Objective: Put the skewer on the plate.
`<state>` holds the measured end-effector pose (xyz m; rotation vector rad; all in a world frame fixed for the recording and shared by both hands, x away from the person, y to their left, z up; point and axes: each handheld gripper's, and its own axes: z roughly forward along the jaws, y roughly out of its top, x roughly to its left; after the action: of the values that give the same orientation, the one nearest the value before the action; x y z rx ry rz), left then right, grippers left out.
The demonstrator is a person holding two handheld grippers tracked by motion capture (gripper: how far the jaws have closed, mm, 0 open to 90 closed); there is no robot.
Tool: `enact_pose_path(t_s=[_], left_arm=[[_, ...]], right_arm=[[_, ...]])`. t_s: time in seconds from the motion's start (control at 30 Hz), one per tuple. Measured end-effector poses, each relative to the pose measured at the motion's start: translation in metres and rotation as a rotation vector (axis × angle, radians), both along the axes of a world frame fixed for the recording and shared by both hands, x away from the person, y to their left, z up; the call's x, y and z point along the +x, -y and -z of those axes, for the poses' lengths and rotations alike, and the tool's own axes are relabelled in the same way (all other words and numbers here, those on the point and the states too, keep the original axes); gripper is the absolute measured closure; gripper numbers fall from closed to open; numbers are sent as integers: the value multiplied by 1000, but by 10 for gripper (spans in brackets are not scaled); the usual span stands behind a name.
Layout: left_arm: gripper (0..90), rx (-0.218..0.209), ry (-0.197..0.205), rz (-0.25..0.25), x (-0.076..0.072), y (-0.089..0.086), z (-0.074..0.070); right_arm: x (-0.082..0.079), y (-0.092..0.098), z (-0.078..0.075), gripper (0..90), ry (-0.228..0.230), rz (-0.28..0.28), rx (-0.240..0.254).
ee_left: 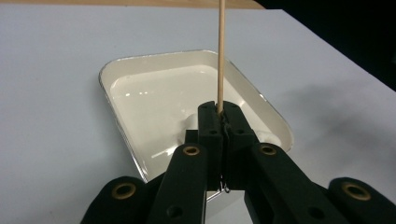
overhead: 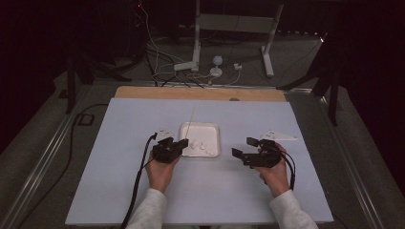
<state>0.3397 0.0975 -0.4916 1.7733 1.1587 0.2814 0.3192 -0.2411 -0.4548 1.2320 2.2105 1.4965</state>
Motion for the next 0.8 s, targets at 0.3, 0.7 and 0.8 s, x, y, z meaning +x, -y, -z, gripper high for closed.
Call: enact_pose_path(t_s=[0.3, 0.7, 0.8], left_arm=[[868, -2, -58, -16, 6, 7, 12], [514, -54, -58, 38, 6, 8, 14], [464, -89, -26, 47, 4, 4, 8]], right_arm=[[-5, 10, -5, 133, 12, 16, 14], [-6, 11, -5, 134, 15, 12, 15], [-6, 12, -5, 133, 13, 15, 16]])
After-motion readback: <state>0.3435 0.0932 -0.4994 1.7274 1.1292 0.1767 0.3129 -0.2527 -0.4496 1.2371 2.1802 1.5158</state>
